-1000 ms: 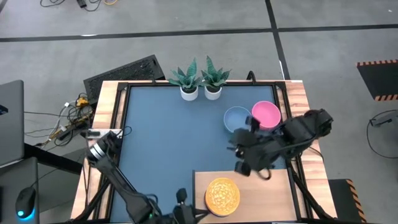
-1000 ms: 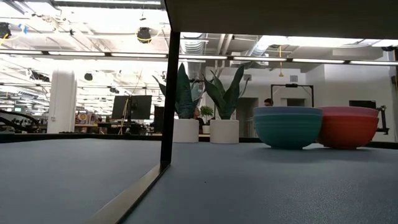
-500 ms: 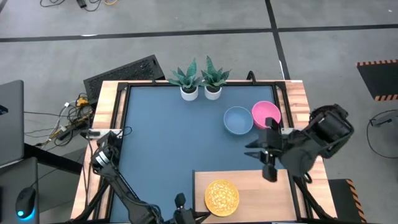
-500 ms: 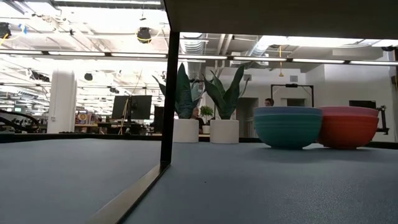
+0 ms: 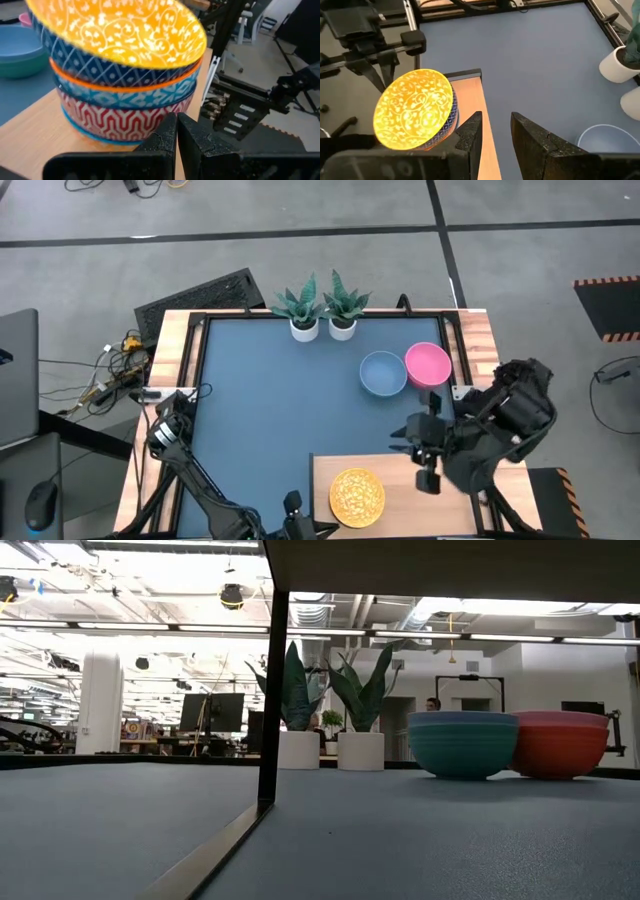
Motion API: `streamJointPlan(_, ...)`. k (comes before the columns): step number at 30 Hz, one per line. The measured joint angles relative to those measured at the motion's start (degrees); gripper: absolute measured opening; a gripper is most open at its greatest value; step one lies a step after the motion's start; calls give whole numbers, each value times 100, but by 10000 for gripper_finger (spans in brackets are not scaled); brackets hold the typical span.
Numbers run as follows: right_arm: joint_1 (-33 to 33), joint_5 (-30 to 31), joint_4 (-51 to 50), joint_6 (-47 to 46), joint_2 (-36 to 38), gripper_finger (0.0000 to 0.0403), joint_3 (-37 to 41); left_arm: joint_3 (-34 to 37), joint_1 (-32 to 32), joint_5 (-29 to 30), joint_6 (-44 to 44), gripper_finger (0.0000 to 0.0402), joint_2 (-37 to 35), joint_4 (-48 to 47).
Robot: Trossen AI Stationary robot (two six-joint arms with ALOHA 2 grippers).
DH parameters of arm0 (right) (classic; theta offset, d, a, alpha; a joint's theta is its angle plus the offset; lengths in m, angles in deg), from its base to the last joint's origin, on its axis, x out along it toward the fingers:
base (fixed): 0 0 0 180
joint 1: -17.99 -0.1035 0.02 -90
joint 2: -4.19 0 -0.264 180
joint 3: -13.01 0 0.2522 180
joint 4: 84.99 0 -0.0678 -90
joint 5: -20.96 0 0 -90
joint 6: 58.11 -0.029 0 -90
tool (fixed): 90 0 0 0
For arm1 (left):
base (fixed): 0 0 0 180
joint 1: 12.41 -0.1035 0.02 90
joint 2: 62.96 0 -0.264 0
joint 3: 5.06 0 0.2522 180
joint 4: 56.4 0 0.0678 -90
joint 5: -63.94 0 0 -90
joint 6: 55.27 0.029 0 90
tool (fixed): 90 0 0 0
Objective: Place and stack bowls onto a shelf
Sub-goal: Adjust the stacked bowls on the shelf
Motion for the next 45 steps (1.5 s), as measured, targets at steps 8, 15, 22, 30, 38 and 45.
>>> streamJointPlan(8, 68, 56, -2, -191, -485, 127, 0, 4, -3, 22, -292, 0, 0, -164)
streamJointPlan(15, 38, 69, -3, -276, -527, 127, 2, -178, 151, 503, 367, 0, -7, 346)
streamJointPlan(22, -12, 74, 2, -286, -454, 127, -4, -166, 94, 563, 584, 0, -7, 326)
streamJointPlan(30, -19, 74, 0, -256, -454, 127, -4, -140, -51, 430, 748, 0, -7, 201)
streamJointPlan(38, -19, 69, 0, -250, -454, 127, -4, -140, -87, 386, 463, 0, -7, -151)
streamJointPlan(45, 16, -117, 0, -285, -454, 127, -4, -140, -128, 179, 99, 0, -7, -471)
